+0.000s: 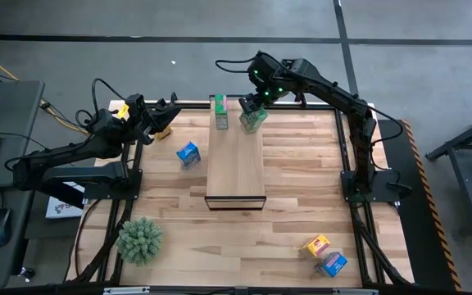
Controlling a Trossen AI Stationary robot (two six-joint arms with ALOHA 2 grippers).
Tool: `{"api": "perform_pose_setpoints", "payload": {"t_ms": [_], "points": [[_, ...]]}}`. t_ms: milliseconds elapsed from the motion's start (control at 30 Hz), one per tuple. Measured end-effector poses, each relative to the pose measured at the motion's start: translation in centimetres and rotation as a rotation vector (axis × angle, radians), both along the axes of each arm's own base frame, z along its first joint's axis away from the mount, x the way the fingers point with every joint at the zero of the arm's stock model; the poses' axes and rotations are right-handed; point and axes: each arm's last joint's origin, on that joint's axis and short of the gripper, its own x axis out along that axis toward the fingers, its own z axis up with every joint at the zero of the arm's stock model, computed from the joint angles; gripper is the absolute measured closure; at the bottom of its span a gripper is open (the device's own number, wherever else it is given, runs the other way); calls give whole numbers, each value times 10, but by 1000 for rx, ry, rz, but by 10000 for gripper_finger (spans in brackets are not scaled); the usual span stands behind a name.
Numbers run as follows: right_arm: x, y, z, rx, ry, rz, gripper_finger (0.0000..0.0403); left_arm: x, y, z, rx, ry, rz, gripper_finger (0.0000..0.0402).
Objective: Stack cereal on shelf
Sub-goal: Put the green cereal on the shelf
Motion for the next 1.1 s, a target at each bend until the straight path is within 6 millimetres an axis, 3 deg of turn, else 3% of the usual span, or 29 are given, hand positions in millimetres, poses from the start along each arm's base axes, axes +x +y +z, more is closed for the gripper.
{"api": "perform_pose_setpoints", "payload": {"t_ms": [200,533,767,967,1100], "points": [[4,-1,2,11,-54,20,199,0,0,0,0,0,0,396],[3,-1,3,-30,-32,8,125,0,0,0,0,0,-2,396],[-3,-2,25,-99,-84,52,119,0,0,0,1,0,-3,396],[-27,4,49,-150,-121,132,119,0,0,0,1,1,-4,396],[-47,14,53,-169,-2,175,130,0,0,0,1,1,-2,396]]}}
